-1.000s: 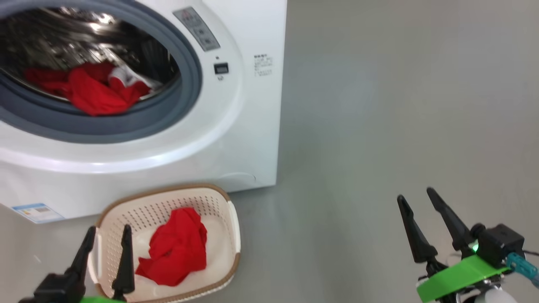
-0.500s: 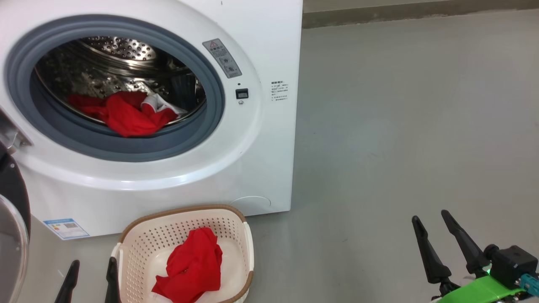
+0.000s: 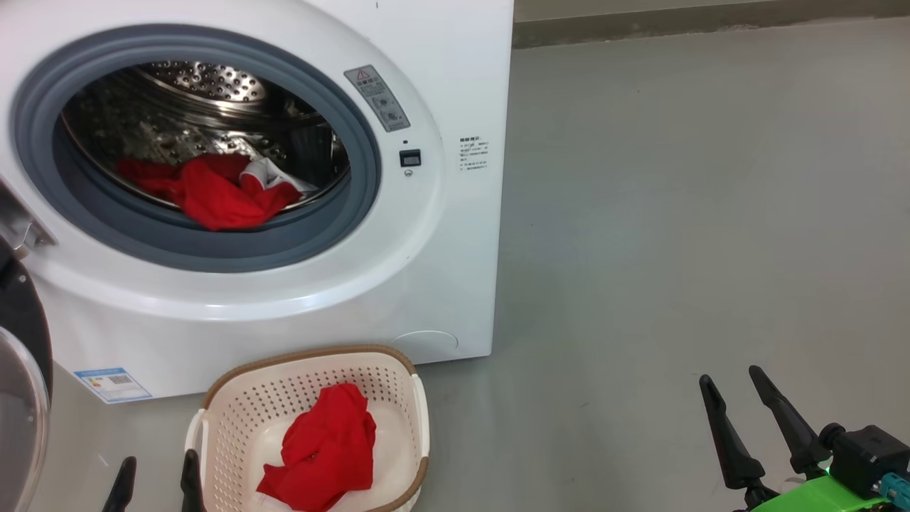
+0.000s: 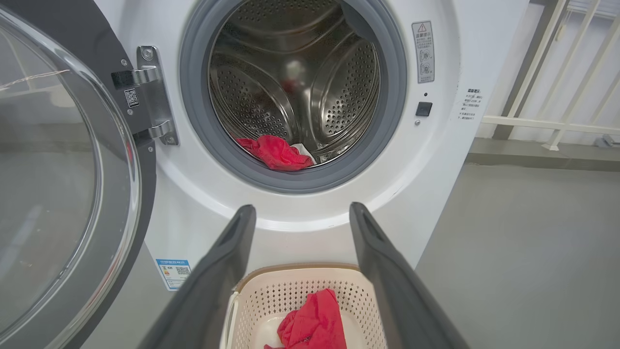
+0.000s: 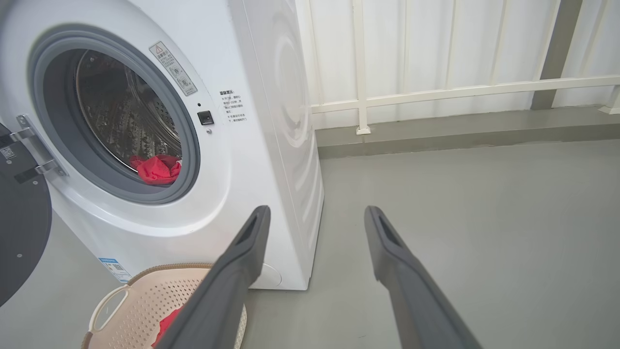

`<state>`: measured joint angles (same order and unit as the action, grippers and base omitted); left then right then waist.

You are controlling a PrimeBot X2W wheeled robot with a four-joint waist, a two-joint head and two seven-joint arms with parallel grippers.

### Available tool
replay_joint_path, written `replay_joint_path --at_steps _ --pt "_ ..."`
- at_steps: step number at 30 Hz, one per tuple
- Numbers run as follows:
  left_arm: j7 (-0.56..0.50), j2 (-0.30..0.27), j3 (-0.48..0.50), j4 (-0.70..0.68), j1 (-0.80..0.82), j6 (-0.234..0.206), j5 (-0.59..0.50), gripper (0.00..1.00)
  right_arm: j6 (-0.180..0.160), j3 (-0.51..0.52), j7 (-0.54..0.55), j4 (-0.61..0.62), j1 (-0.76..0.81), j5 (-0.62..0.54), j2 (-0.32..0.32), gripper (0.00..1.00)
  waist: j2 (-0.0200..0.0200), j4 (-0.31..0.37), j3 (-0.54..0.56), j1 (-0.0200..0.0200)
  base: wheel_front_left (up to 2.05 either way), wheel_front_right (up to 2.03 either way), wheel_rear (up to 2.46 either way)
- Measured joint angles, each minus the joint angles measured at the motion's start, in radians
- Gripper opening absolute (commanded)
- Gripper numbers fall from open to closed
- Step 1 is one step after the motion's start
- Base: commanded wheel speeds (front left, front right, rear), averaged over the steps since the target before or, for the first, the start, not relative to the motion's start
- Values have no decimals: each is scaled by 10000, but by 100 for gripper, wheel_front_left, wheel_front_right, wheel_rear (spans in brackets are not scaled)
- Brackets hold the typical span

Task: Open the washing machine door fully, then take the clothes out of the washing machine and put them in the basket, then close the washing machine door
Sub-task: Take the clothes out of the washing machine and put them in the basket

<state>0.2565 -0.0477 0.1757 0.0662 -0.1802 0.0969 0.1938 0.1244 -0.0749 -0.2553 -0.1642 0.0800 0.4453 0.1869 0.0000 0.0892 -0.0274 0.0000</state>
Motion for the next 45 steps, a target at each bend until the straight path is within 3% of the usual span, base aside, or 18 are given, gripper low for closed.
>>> replay_joint_path --at_steps 10,16,21,33,45 --pt "0 0 -73 102 5 2 58 100 0 4 0 17 -15 0 -44 100 0 32 -127 0 0 0 0" --pt "0 -4 -232 1049 822 21 -10 100 0 42 0 52 -65 0 -165 100 0 6 -390 0 0 0 0" --pt "0 -127 -554 2082 2268 105 -362 100 0 29 0 102 -345 -2 -332 100 0 28 -783 0 0 0 0" --pt "-834 -1526 -1517 5166 7200 186 -1285 100 0 -146 0 176 -1712 -21 -748 100 1 391 -2401 0 0 0 0" --pt "-1739 -2253 -2063 8226 11564 6 -2021 100 0 -309 0 280 -2661 -19 -1085 100 0 934 -4140 1 0 0 0"
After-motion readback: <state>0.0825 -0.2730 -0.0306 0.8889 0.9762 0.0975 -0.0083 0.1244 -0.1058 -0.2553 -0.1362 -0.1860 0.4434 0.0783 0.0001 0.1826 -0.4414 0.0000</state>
